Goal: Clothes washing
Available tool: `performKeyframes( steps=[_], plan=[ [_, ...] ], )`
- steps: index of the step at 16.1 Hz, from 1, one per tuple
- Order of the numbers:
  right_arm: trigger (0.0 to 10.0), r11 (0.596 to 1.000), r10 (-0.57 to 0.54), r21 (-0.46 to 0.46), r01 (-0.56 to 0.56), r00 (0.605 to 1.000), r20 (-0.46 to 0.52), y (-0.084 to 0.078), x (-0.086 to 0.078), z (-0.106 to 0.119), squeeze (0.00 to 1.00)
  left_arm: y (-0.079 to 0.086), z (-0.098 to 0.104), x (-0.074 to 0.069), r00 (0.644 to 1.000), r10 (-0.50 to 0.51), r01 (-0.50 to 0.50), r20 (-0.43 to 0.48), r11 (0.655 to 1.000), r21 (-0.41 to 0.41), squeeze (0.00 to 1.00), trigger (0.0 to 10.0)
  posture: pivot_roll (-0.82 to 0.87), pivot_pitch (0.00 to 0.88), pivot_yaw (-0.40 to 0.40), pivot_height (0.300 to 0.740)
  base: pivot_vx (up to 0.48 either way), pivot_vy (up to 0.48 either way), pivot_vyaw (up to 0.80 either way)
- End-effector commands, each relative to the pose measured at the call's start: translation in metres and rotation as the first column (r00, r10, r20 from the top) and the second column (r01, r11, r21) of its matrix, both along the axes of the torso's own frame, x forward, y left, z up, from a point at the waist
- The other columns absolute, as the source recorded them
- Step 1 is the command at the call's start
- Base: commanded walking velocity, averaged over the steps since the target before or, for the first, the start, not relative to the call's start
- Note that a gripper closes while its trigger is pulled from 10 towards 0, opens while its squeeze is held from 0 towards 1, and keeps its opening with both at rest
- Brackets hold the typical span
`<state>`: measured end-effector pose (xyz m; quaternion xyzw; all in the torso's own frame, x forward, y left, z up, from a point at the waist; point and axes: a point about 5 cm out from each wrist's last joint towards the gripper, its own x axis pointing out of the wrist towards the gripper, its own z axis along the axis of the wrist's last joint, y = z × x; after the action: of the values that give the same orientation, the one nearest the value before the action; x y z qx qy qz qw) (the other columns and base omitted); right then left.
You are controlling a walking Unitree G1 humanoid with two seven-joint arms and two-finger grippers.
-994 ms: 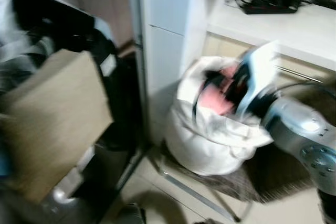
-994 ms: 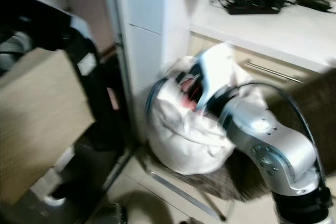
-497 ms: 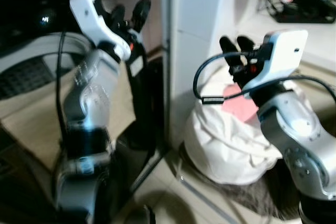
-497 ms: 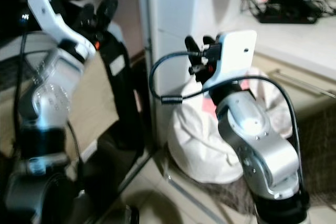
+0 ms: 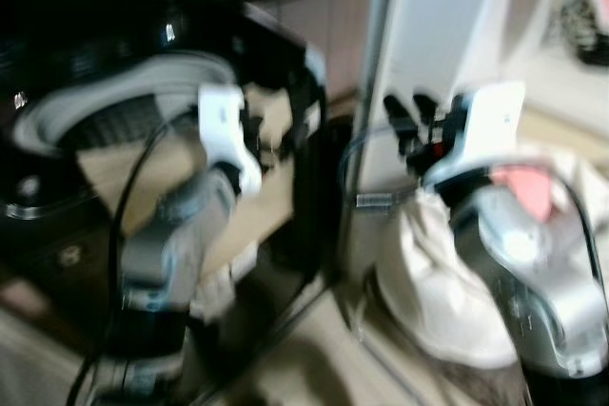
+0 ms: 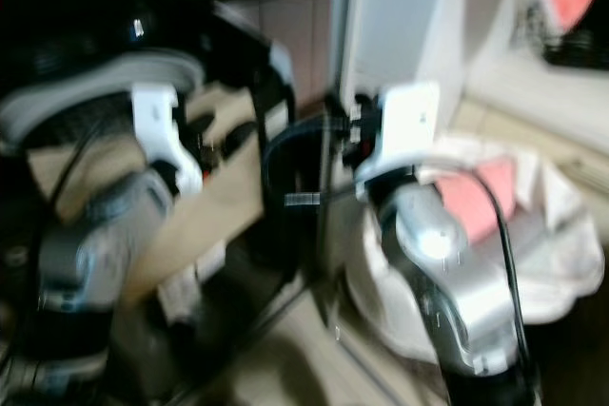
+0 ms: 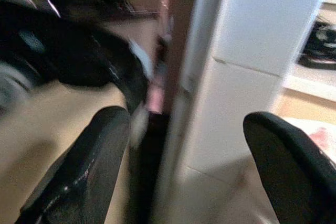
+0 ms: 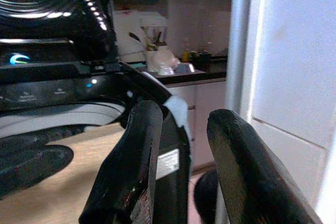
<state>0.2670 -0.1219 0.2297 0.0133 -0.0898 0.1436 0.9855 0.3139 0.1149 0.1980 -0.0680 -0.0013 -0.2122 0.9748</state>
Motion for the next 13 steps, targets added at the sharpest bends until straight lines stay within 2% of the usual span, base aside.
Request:
performKeyframes(
  steps=[1,2,6,9,10,11,13],
  plan=[
    [10.0,1.0,-0.006,-0.005,0.006,1.0,-0.003,-0.001,0.001,-0.003,0.0,-0.003,0.019,-0.002,0.994,0.001,-0.005,0.11,0.999,0.037,0.0,10.0,-0.14,0.0,0.055,0.74,0.0,0.0,0.8],
    [10.0,1.0,0.0,-0.005,0.0,1.0,-0.012,0.0,0.002,-0.006,0.0,-0.001,0.02,-0.002,0.992,0.017,-0.024,0.121,0.998,0.062,0.0,10.0,-0.14,0.0,0.048,0.74,0.0,0.0,0.8],
    [10.0,0.999,0.029,-0.024,-0.03,0.999,-0.044,0.003,0.001,-0.015,0.0,0.003,0.015,-0.007,0.99,0.058,-0.07,0.128,0.993,0.094,0.0,10.0,-0.14,0.0,0.045,0.74,0.0,-0.337,0.8],
    [10.0,0.997,0.059,-0.044,-0.062,0.995,-0.078,0.005,0.002,-0.027,0.0,0.025,-0.003,-0.008,0.964,0.248,-0.256,0.099,0.963,0.083,0.0,10.0,-0.11,0.0,-0.003,0.74,0.0,-0.4,0.8],
    [10.0,0.997,0.059,-0.04,-0.062,0.995,-0.085,0.005,0.002,-0.029,0.0,0.029,-0.007,-0.01,0.959,0.271,-0.278,0.086,0.957,0.082,0.0,10.0,-0.11,0.0,-0.021,0.74,0.0,-0.386,0.8],
    [10.0,0.997,0.063,-0.028,-0.066,0.992,-0.111,0.004,0.002,-0.037,0.0,0.032,-0.015,-0.015,0.953,0.293,-0.3,0.081,0.947,0.115,0.0,10.0,-0.09,0.0,-0.054,0.74,0.0,-0.39,0.8],
    [10.0,0.997,0.07,-0.022,-0.074,0.988,-0.135,0.005,0.002,-0.043,0.0,0.035,-0.019,-0.019,0.949,0.304,-0.312,0.081,0.94,0.139,0.0,10.0,-0.08,0.0,-0.066,0.74,0.0,-0.382,0.8]
  ],
)
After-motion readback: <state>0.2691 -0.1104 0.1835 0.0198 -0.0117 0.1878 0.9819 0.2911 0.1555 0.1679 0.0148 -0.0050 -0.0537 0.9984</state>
